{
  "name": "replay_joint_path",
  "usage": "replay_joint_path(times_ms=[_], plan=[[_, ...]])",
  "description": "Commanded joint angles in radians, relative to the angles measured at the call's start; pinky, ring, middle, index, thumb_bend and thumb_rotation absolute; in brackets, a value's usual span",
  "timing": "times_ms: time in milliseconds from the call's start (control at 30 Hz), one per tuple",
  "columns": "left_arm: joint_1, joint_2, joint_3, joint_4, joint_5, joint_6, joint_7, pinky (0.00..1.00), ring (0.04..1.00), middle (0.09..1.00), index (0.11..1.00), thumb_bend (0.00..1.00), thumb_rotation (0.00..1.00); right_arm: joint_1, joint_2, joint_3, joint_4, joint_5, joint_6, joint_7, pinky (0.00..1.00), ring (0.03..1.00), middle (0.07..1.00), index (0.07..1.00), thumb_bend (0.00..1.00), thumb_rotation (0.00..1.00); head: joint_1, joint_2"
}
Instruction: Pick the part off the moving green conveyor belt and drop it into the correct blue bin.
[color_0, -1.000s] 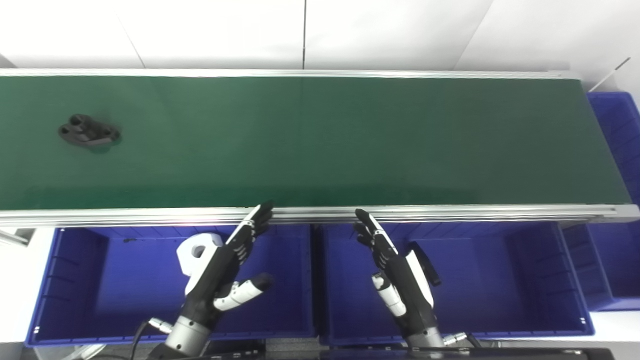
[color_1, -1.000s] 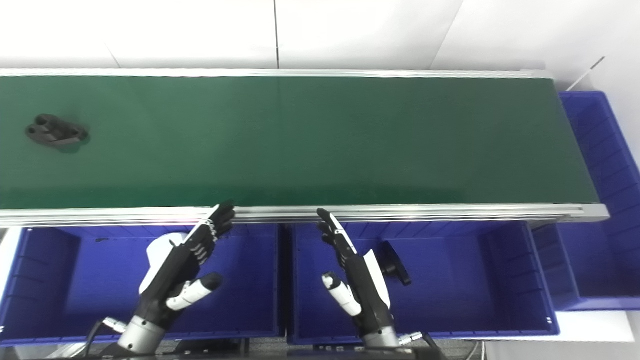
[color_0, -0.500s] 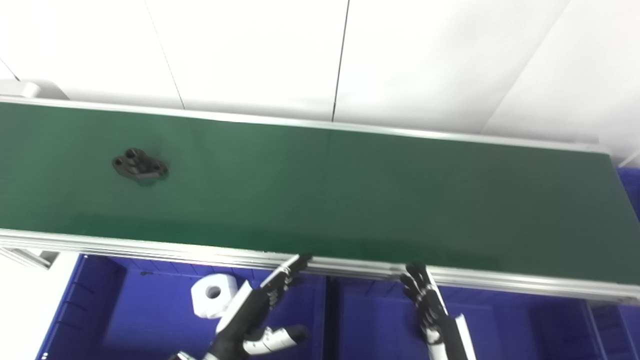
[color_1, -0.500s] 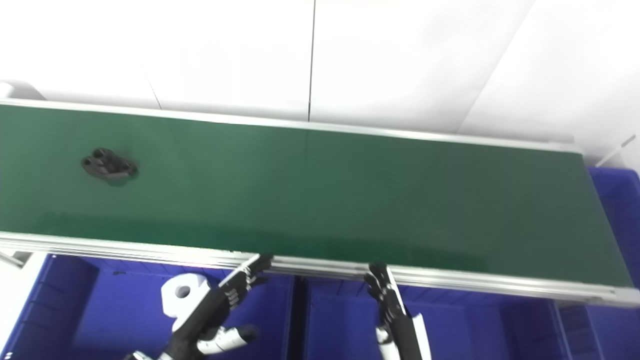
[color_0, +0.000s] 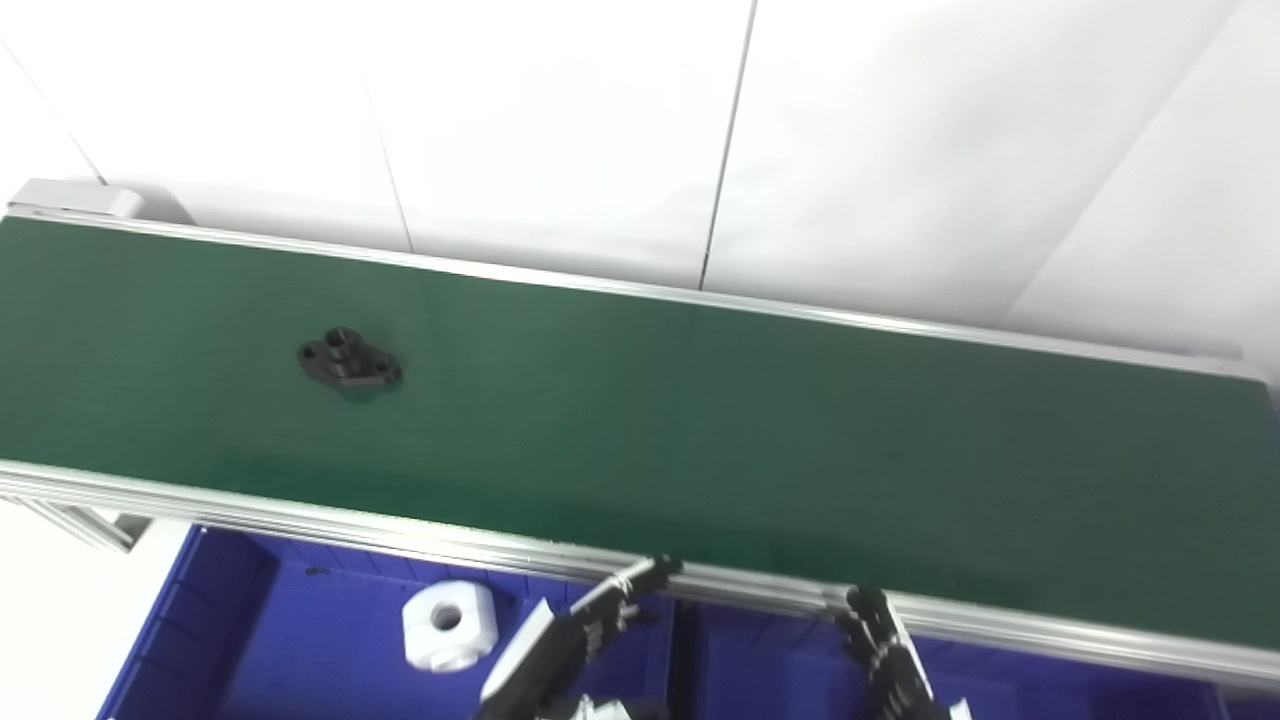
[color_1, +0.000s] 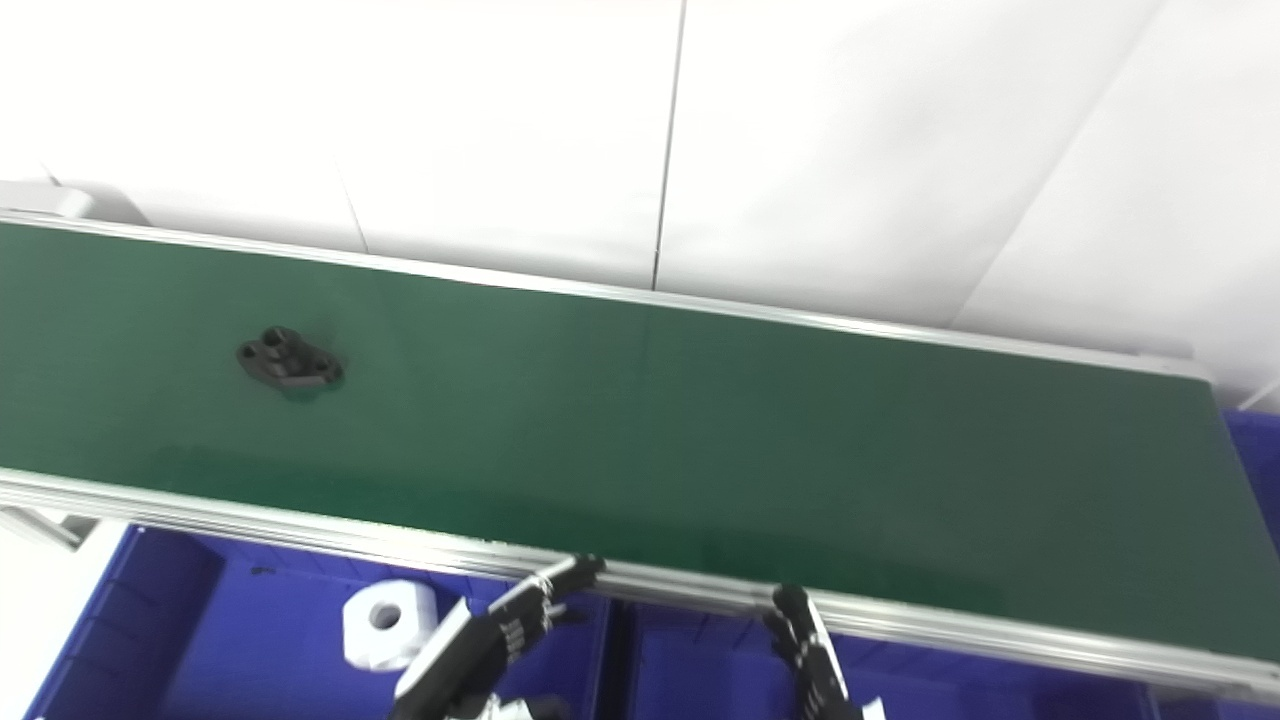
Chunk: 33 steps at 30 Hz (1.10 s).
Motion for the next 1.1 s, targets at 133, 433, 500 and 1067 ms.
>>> replay_joint_path(times_ms=[133, 433, 500, 1067], plan=[[-0.02, -0.003, -0.014, 0.022, 0.023, -0.037, 0.006, 0.8, 0.915, 0.939, 0.877, 0.82, 0.64, -0.014, -0.022, 0.006, -0.035, -0.09, -0.062, -0.069, 0.89, 0.906, 0.935, 0.965, 0.86, 0.89, 0.015, -0.022], [-0.038, -0.003, -0.031, 0.045, 0.051, -0.041, 0.02, 0.79, 0.908, 0.931, 0.872, 0.81, 0.63, -0.065, -0.073, 0.077, -0.092, -0.202, -0.062, -0.173, 0.9, 0.932, 0.93, 0.923, 0.75, 0.75, 0.022, -0.03], [-0.04, 0.0, -0.037, 0.042, 0.058, -0.042, 0.025, 0.79, 0.908, 0.93, 0.871, 0.79, 0.63, -0.086, -0.069, 0.084, -0.107, -0.217, -0.062, -0.184, 0.94, 0.942, 0.928, 0.917, 0.78, 0.72, 0.02, -0.025], [-0.019, -0.01, -0.042, 0.003, 0.073, -0.031, 0.041, 0.78, 0.904, 0.929, 0.867, 0.8, 0.63, -0.339, 0.02, 0.005, -0.24, -0.474, 0.111, -0.116, 0.65, 0.816, 0.885, 0.955, 0.83, 0.7, 0.025, 0.008]])
